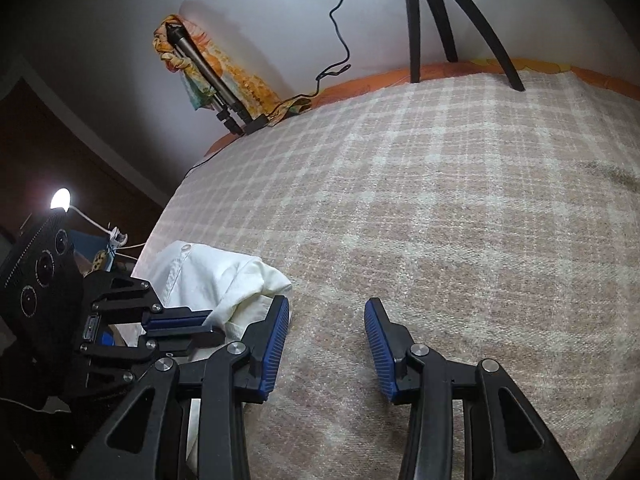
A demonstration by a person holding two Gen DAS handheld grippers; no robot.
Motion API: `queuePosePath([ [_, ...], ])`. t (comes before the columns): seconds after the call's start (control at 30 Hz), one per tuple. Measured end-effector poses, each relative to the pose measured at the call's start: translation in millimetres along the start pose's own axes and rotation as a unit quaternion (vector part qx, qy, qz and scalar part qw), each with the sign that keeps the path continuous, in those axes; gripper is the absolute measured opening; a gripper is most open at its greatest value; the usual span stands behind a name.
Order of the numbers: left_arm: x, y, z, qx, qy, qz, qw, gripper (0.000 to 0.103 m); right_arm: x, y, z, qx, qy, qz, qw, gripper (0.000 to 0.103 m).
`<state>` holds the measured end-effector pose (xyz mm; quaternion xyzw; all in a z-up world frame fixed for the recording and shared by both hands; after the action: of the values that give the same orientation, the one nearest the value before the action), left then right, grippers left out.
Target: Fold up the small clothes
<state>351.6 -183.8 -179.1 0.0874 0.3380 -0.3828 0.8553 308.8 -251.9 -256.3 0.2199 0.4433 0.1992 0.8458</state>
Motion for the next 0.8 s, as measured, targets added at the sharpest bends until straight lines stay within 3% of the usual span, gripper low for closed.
queuePosePath([
  [0.13, -14, 5, 6, -0.036, -0.02, -0.013, 0.9991, 0.002, 10, 17, -1, -0.046, 0.009, 0.003, 0.999, 0.042],
  [0.27, -19, 6, 9, -0.033, -0.026, -0.015, 0.999, 0.002, 22, 31, 2, -0.086, 0.01, 0.007, 0.996, 0.042],
  [0.33, -18, 5, 9, -0.041, -0.026, -0.022, 0.9986, 0.002, 31, 33, 4, -0.095, 0.013, 0.004, 0.995, 0.034],
  [0.4, -16, 4, 10, -0.047, -0.028, -0.027, 0.9981, 0.001, 37, 35, 6, -0.086, 0.013, 0.018, 0.996, 0.008],
  [0.43, -14, 3, 9, -0.047, -0.029, -0.03, 0.998, 0.001, 40, 35, 6, -0.076, 0.014, 0.025, 0.997, 0.007],
  [0.53, -2, -8, 1, -0.038, -0.018, -0.039, 0.9984, 0.0, 55, 21, 1, -0.063, 0.027, -0.009, 0.998, 0.006],
  [0.63, 2, -16, -3, -0.022, -0.018, -0.031, 0.9991, 0.0, 48, 14, 10, -0.01, 0.001, 0.014, 1.0, 0.006],
  [0.7, -3, -19, 2, -0.012, -0.026, -0.028, 0.9992, 0.0, 36, 12, 15, -0.008, -0.02, 0.013, 1.0, 0.011],
  [0.8, -7, -24, 9, -0.002, -0.03, -0.015, 0.9994, 0.006, 28, 2, 16, 0.0, -0.017, 0.0, 1.0, 0.015],
])
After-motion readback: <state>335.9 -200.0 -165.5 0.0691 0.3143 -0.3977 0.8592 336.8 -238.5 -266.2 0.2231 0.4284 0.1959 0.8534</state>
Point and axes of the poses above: each gripper's, at about its wrist camera, not at the fingertips, and x roughly the way its jaws point, y to its left, z to its top, the point moved 9 cm from there along x, roughly the way its jaws point, and after that the axes turned 12 degrees about -y, right-handed, at the moved point
